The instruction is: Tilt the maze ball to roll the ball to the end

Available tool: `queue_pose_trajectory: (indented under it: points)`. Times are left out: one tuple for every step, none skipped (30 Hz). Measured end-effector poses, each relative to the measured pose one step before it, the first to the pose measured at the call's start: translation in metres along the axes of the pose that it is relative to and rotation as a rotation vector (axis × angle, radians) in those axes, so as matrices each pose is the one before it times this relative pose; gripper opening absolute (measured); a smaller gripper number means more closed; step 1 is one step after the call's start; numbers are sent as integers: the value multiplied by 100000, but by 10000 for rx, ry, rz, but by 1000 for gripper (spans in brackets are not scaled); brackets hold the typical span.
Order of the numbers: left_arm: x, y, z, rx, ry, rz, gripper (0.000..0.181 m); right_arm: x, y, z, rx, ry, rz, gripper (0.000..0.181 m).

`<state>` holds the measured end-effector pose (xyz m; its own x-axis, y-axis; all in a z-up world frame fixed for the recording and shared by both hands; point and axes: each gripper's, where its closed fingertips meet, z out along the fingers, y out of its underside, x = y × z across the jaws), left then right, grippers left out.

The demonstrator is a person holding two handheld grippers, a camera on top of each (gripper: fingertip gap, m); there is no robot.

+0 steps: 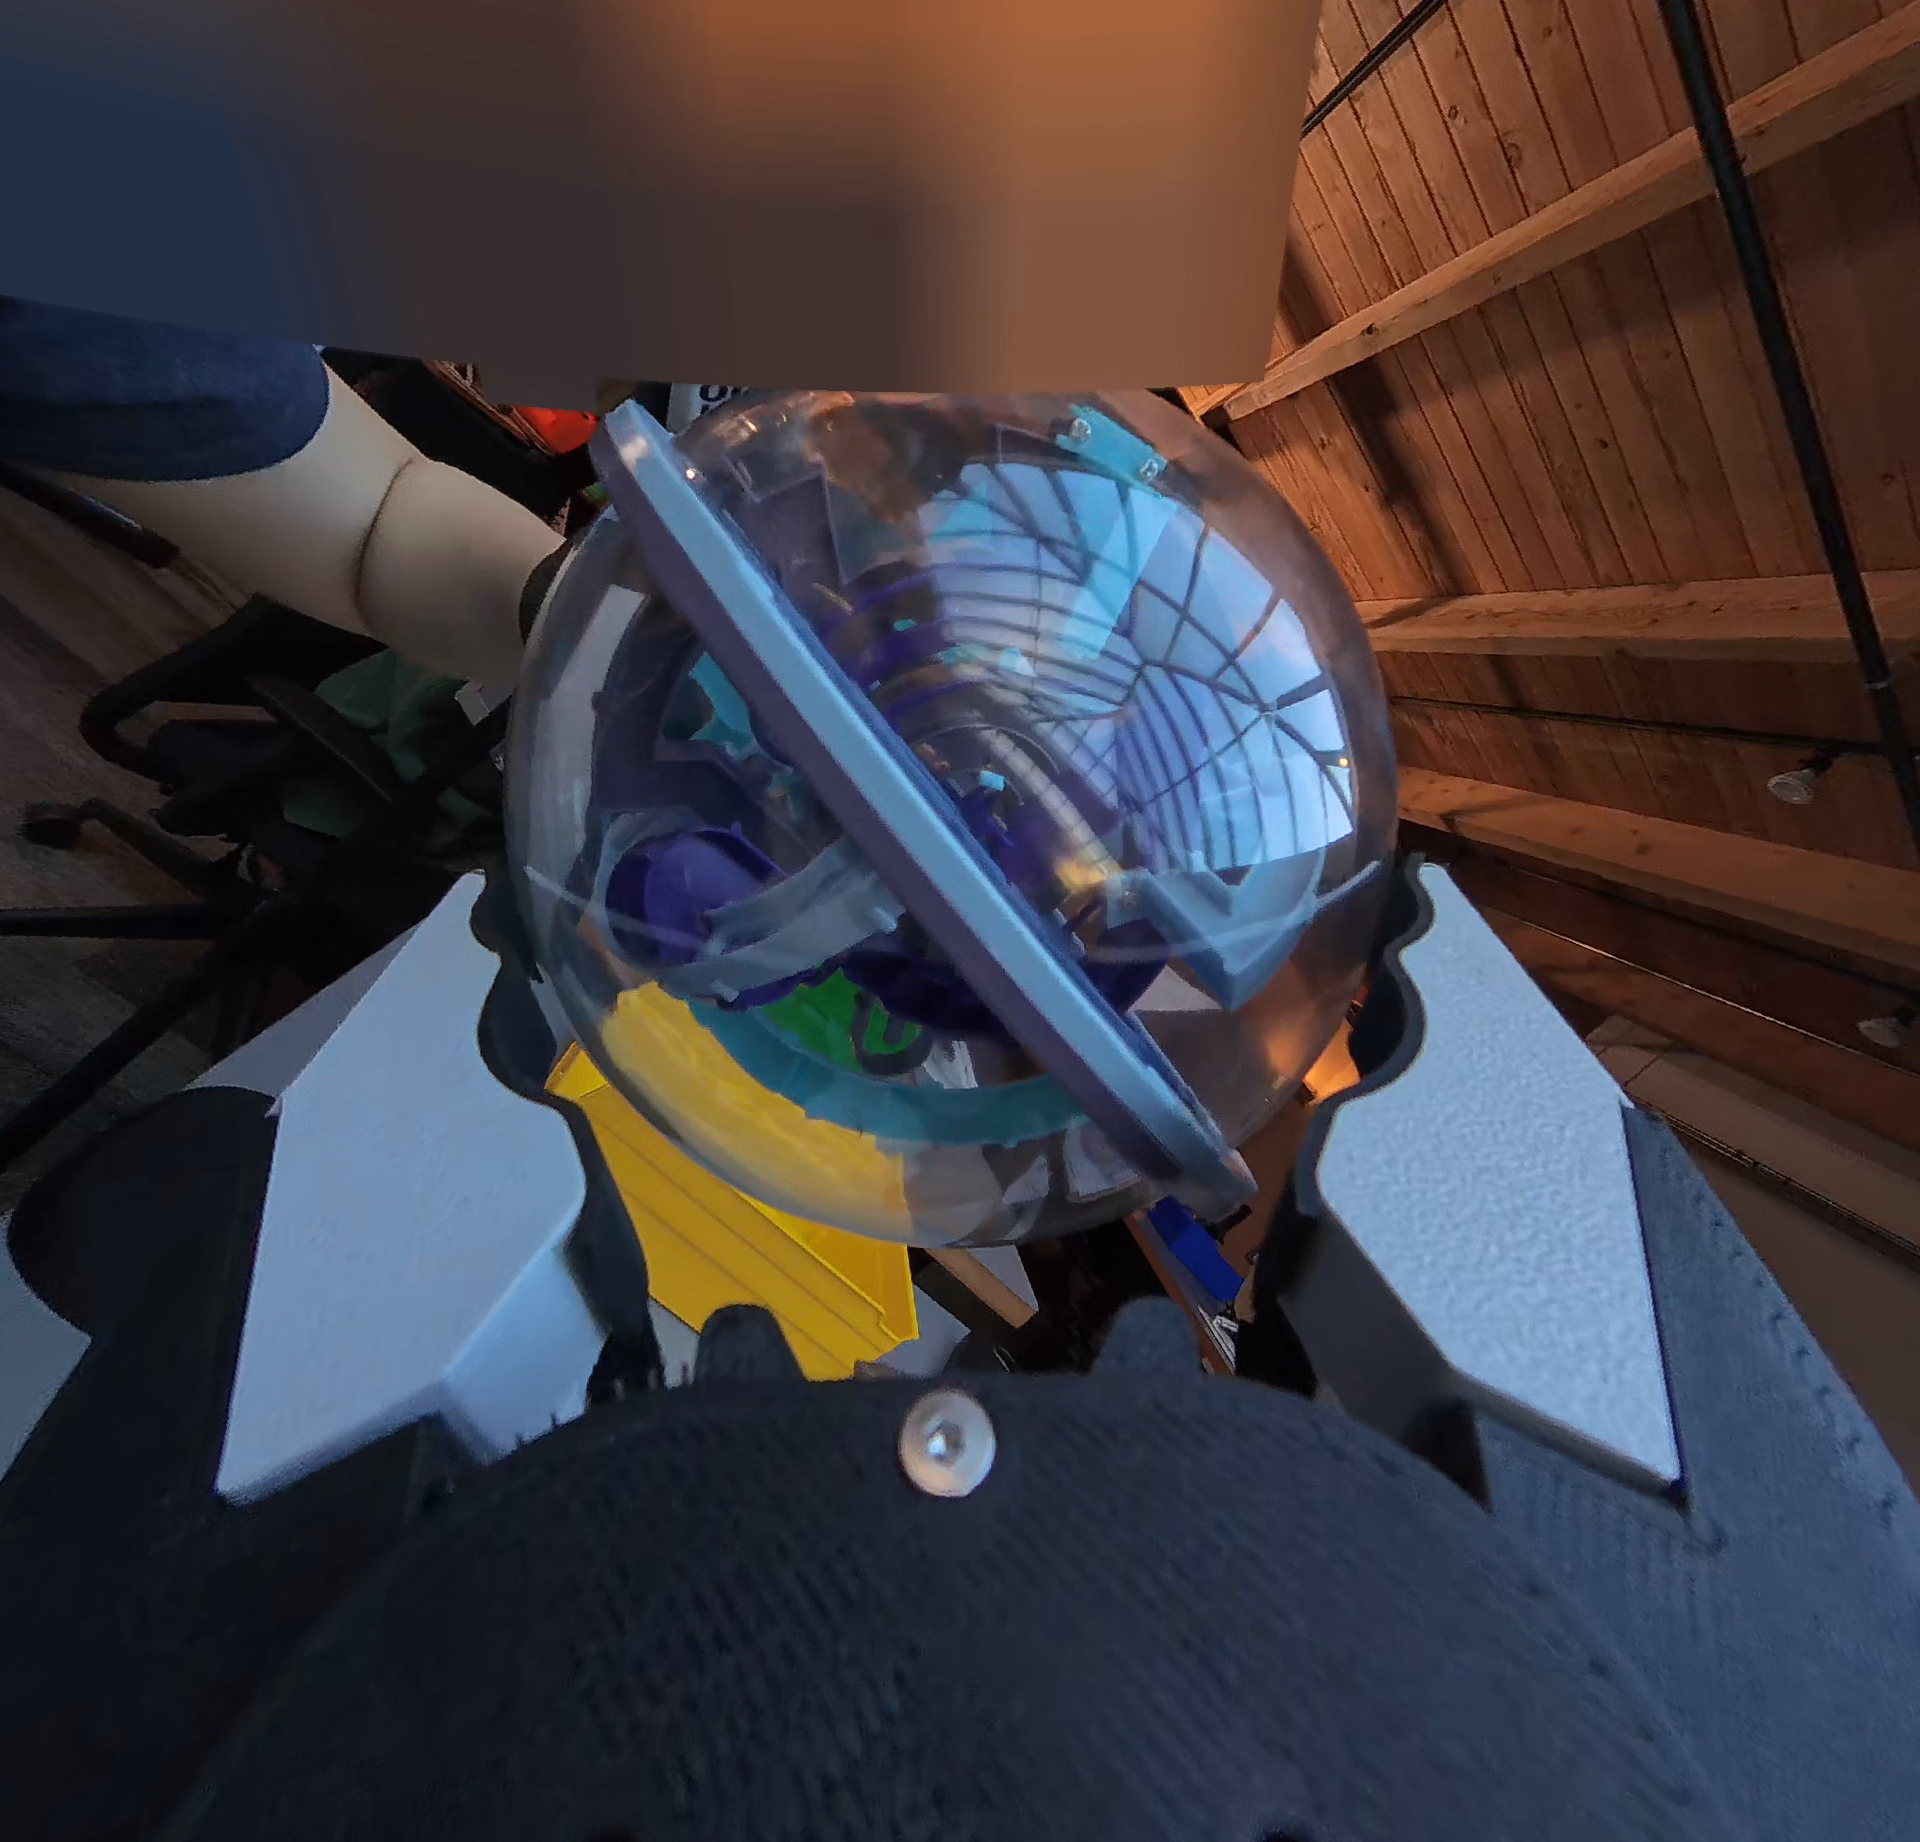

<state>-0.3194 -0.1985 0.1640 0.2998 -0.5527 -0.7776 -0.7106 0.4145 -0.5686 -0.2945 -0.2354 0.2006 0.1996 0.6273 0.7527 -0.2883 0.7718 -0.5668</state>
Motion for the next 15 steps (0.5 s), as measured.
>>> queue_pose_trajectory:
  points:
    - [-167, 143, 146, -50, -21, -7, 156, 172, 201, 7, 18, -17, 4, 157]
    - [-163, 113, 161, -43, -17, -7, 156, 174, 226, -4, 6, -14, 18, 157]
    - [-152, 96, 166, -44, -12, 4, 156, 185, 180, -39, 30, -4, 5, 157]
    - [-147, 88, 181, -56, -1, 13, 156, 187, 200, -53, 14, 11, 14, 157]
    - [-143, 71, 182, -67, 3, 26, 156, 179, 197, -76, 24, 22, 20, 157]
    - [-141, 70, 189, -83, 4, 38, 156, 179, 209, -95, 25, 30, 9, 157]
    - [-125, 57, 190, -88, 9, 41, 156, 165, 215, -99, 29, 38, 23, 157]
    - [-104, 40, 178, -83, 16, 39, 156, 158, 174, -113, 59, 41, 29, 157]
    - [-78, 49, 183, -83, 21, 33, 156, 138, 154, -124, 58, 40, 23, 157]
    - [-69, 37, 178, -78, 21, 28, 155, 130, 173, -115, 39, 39, 28, 157]
    - [-55, 54, 170, -77, 27, 22, 155, 114, 175, -124, 30, 41, 29, 157]
    - [-33, 75, 166, -74, 32, 14, 156, 83, 177, -112, 21, 43, 33, 157]
    - [-9, 70, 156, -59, 32, 8, 156, 73, 189, -94, 4, 32, 52, 157]
    - [0, 74, 152, -46, 28, 11, 156, 40, 180, -103, 1, 32, 34, 157]
    - [-2, 87, 153, -38, 23, 18, 155, 32, 185, -82, -25, 32, 21, 157]
